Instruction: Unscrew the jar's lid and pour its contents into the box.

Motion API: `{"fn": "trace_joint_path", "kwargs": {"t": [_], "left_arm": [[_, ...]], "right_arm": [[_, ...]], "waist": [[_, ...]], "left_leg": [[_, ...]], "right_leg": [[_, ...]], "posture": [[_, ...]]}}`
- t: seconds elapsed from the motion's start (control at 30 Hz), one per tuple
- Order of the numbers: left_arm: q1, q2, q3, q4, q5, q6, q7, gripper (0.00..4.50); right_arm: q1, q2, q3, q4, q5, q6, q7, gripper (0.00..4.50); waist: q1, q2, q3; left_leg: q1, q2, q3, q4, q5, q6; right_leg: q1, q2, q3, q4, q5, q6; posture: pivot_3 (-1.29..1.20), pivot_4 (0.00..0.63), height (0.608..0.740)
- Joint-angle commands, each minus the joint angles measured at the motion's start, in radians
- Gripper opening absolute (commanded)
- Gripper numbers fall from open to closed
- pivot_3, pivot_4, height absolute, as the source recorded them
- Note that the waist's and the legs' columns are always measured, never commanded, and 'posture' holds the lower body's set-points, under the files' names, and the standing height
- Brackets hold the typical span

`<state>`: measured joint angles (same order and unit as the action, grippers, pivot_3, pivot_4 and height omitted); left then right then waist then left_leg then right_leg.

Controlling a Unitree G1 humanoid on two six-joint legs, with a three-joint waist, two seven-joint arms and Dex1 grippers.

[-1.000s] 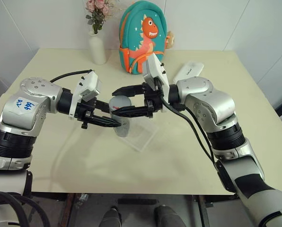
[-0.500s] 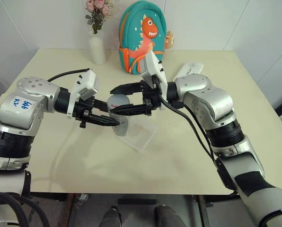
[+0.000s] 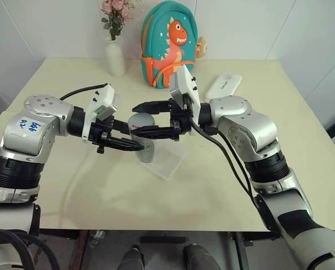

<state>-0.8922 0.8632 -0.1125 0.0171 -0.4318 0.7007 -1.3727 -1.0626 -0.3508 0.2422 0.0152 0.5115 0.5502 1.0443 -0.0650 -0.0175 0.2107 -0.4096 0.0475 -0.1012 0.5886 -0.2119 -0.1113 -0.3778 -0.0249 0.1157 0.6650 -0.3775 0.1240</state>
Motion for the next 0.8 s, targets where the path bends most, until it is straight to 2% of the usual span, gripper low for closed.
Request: {"fn": "trace_joint_path", "kwargs": {"t": [0.03, 0.23, 0.8], "left_arm": [[0.025, -0.008, -0.041, -0.041, -0.028, 0.004, -0.064, 1.89], [0.026, -0.014, -0.043, -0.042, -0.030, 0.002, -0.062, 1.89], [0.029, -0.016, -0.046, -0.047, -0.031, 0.009, -0.058, 1.89]], "right_arm": [[-0.037, -0.046, -0.108, -0.017, 0.004, -0.058, 0.013, 2.56], [-0.051, -0.042, -0.117, 0.018, 0.045, -0.083, 0.106, 2.56], [-0.070, -0.037, -0.085, 0.082, -0.034, -0.173, 0.113, 2.56]], "waist": [[0.001, 0.000, 0.000], [0.000, 0.000, 0.000], [-0.009, 0.000, 0.000]], "left_leg": [[0.000, 0.000, 0.000, 0.000, 0.000, 0.000], [0.000, 0.000, 0.000, 0.000, 0.000, 0.000], [0.000, 0.000, 0.000, 0.000, 0.000, 0.000]], "right_leg": [[0.000, 0.000, 0.000, 0.000, 0.000, 0.000], [0.000, 0.000, 0.000, 0.000, 0.000, 0.000], [0.000, 0.000, 0.000, 0.000, 0.000, 0.000]], "posture": [[0.00, 0.150, 0.740], [0.00, 0.150, 0.740], [0.00, 0.150, 0.740]]}}
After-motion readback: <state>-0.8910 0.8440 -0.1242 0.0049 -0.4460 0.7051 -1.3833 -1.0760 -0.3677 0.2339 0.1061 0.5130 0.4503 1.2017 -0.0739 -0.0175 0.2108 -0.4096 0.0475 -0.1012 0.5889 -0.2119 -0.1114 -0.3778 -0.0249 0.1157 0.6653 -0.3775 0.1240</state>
